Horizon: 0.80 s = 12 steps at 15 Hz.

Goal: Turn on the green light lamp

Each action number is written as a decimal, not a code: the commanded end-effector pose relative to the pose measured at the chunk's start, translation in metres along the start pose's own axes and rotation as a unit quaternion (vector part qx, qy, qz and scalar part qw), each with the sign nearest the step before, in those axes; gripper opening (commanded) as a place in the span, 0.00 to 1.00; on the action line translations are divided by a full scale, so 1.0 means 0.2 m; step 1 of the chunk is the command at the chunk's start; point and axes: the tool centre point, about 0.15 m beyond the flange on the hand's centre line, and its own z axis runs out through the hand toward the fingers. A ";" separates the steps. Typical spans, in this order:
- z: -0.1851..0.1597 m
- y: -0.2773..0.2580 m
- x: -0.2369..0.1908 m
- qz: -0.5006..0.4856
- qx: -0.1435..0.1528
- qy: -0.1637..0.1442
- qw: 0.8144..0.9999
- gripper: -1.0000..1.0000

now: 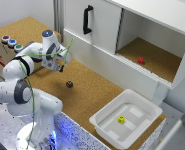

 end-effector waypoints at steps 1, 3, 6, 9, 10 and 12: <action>-0.06 -0.13 -0.06 -0.014 0.045 -0.004 0.999 1.00; -0.05 -0.15 -0.08 -0.024 0.031 -0.039 0.998 1.00; -0.05 -0.17 -0.08 -0.004 0.019 -0.078 0.997 1.00; -0.14 -0.26 0.00 -0.009 0.015 -0.101 0.995 1.00; -0.18 -0.32 0.02 -0.026 0.019 -0.111 0.993 1.00; -0.28 -0.48 0.04 -0.089 0.019 -0.144 0.985 1.00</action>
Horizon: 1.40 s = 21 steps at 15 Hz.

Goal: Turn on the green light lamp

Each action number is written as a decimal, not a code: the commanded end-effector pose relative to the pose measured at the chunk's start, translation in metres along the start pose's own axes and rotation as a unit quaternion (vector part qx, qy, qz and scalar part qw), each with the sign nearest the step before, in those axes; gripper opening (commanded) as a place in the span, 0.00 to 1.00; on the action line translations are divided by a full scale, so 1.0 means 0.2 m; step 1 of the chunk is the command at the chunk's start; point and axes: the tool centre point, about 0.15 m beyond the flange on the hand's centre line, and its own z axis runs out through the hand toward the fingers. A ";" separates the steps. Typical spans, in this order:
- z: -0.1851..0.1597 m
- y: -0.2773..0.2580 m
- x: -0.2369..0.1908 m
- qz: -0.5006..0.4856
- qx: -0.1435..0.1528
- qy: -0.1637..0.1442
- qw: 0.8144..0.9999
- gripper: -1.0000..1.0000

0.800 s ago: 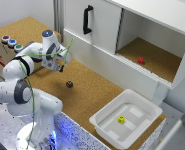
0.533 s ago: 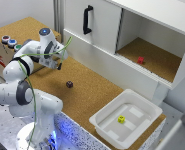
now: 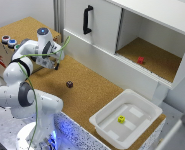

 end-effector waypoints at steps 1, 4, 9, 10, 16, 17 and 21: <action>-0.21 -0.39 0.14 -0.096 -0.020 -0.122 0.988 1.00; -0.33 -0.66 0.11 -0.183 -0.035 -0.168 0.968 1.00; -0.44 -0.95 0.04 -0.269 -0.034 -0.169 0.948 1.00; -0.45 -0.99 0.04 -0.286 -0.031 -0.164 0.944 1.00; -0.38 -1.19 0.04 -0.353 -0.013 -0.144 0.924 0.00; -0.37 -1.21 0.03 -0.363 -0.012 -0.146 0.920 0.00; -0.34 -1.25 0.02 -0.388 0.002 -0.148 0.910 0.00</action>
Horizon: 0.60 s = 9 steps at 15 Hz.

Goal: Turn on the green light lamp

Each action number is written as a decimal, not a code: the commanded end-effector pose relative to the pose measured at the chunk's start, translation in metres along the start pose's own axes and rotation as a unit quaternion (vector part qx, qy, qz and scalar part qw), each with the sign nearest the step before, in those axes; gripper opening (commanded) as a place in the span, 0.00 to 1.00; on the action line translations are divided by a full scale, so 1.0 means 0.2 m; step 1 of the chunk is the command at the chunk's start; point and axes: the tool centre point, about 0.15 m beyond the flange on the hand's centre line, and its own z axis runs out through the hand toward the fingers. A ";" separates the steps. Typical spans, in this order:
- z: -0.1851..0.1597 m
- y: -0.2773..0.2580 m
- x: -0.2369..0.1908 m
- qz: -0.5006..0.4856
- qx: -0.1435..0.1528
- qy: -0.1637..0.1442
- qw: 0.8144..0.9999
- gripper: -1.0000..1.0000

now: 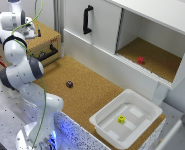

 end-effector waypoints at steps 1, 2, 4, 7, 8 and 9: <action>0.03 -0.07 0.15 -0.042 -0.020 -0.045 0.998 0.00; 0.04 -0.07 0.15 -0.045 -0.017 -0.047 0.998 0.00; 0.05 -0.08 0.15 -0.045 -0.014 -0.047 0.998 0.00; 0.08 -0.08 0.14 -0.032 -0.011 -0.045 0.998 0.00; 0.09 -0.08 0.15 -0.027 -0.009 -0.042 0.999 0.00; 0.10 -0.07 0.15 -0.025 -0.010 -0.040 0.999 0.00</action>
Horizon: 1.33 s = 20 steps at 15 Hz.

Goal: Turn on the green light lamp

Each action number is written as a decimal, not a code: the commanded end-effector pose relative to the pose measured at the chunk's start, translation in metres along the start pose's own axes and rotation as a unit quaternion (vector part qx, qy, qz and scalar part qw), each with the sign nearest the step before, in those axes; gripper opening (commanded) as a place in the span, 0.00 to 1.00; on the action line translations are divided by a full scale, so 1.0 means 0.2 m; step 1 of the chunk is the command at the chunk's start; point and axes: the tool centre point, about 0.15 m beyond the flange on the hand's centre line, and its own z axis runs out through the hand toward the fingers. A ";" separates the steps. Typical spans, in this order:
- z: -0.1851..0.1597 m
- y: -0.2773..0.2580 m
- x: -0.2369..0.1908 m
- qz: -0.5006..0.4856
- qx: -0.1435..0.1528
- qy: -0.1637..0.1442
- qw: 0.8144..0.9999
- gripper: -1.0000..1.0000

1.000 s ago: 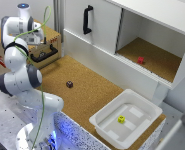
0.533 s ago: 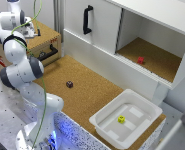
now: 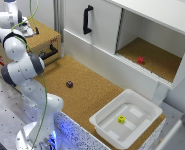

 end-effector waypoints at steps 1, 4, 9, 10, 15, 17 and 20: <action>0.05 -0.01 0.12 0.010 -0.016 -0.033 0.999 0.00; 0.09 0.00 0.12 0.017 -0.013 -0.035 0.999 0.00; 0.18 0.04 0.11 0.025 -0.007 -0.042 0.999 0.00; 0.20 0.05 0.10 0.029 -0.007 -0.044 0.999 0.00; -0.14 0.17 0.07 0.077 -0.045 -0.011 0.996 0.00; -0.33 0.22 0.01 0.097 -0.069 -0.010 0.993 0.00; -0.43 0.27 -0.04 0.118 -0.083 -0.007 0.990 0.00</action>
